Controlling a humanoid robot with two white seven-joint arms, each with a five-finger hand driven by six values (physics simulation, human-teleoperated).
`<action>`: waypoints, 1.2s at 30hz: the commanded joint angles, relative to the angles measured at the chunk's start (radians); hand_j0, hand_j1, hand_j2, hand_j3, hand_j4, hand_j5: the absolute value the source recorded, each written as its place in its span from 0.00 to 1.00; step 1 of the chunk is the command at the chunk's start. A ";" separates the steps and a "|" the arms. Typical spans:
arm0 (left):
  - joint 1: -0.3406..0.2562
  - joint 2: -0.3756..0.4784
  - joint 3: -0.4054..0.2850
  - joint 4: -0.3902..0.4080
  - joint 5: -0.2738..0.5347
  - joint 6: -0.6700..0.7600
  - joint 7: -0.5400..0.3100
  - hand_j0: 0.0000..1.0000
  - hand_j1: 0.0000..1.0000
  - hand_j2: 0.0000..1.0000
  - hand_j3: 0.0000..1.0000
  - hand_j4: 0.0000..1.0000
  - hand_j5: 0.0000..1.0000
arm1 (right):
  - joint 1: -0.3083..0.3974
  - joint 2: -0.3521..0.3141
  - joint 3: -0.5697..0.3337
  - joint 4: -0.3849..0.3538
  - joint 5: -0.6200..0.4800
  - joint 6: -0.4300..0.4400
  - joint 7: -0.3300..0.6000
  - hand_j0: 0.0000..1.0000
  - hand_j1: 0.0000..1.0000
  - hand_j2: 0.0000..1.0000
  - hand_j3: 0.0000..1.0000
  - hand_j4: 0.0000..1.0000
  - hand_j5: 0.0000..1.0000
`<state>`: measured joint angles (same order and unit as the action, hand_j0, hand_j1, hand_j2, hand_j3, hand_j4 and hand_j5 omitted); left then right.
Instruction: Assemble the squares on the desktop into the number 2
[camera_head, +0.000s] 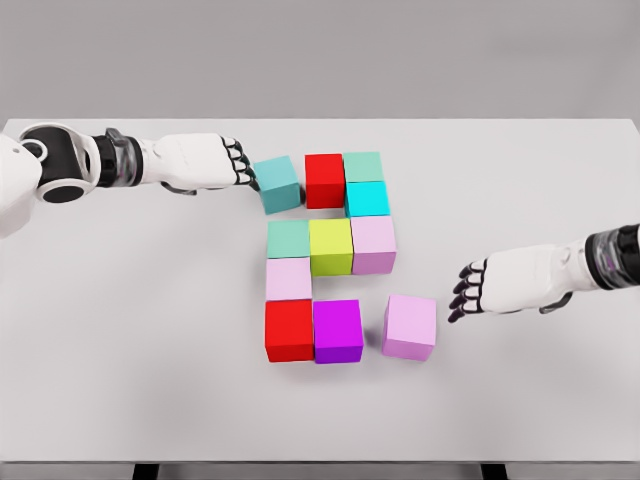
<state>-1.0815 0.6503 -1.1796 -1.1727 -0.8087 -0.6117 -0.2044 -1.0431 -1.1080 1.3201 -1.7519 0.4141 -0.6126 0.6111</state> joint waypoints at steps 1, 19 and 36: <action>0.000 0.000 0.000 0.001 0.003 0.001 0.000 0.88 0.88 0.88 0.88 0.88 0.88 | 0.000 -0.006 0.001 -0.014 -0.008 0.002 0.000 0.99 0.99 0.99 0.99 0.99 0.99; -0.031 -0.038 0.000 0.085 0.002 0.001 0.000 0.89 0.89 0.89 0.89 0.89 0.89 | 0.000 0.056 -0.007 -0.014 -0.015 0.002 0.000 0.99 0.99 0.99 0.99 0.99 0.99; -0.048 -0.061 0.000 0.123 0.003 0.001 0.000 0.90 0.90 0.90 0.90 0.90 0.90 | -0.009 0.108 -0.016 -0.009 -0.023 0.002 0.000 0.99 0.99 0.99 0.99 0.99 0.99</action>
<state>-1.1290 0.5922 -1.1814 -1.0546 -0.8089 -0.6117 -0.2045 -1.0538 -1.0038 1.3056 -1.7623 0.3972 -0.6127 0.6111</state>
